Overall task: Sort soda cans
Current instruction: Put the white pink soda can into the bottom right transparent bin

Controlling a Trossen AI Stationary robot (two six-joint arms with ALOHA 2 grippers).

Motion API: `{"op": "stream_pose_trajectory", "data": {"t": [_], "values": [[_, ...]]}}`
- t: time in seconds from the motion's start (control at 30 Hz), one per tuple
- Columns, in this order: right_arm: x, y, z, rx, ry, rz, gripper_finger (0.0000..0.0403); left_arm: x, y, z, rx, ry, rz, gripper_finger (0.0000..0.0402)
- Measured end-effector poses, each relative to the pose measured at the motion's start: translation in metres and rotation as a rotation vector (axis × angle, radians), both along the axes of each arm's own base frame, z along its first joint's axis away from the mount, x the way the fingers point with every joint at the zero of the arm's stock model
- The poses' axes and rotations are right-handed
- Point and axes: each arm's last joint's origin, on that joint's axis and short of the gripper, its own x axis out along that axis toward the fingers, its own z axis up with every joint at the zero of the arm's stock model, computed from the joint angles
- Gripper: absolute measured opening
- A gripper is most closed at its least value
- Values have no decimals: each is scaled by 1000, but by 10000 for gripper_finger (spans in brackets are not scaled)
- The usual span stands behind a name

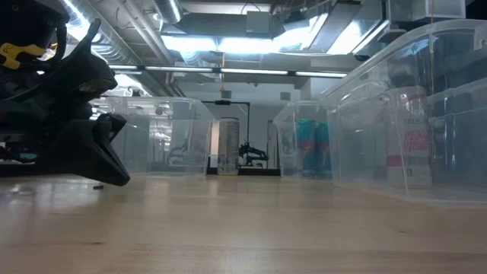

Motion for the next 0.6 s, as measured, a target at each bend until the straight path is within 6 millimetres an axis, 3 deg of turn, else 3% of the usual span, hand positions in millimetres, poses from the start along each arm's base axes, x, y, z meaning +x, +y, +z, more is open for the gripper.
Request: {"op": "stream_pose_trajectory", "data": {"t": [0.13,0.33,0.6], "values": [[-3,3,0,5,31,-48,363,0,0,0,8,1,-6,8],[1,3,-4,-41,-67,-34,363,0,0,0,10,0,-7,8],[3,10,-20,55,-13,7,363,0,0,0,37,3,-26,8]]}}
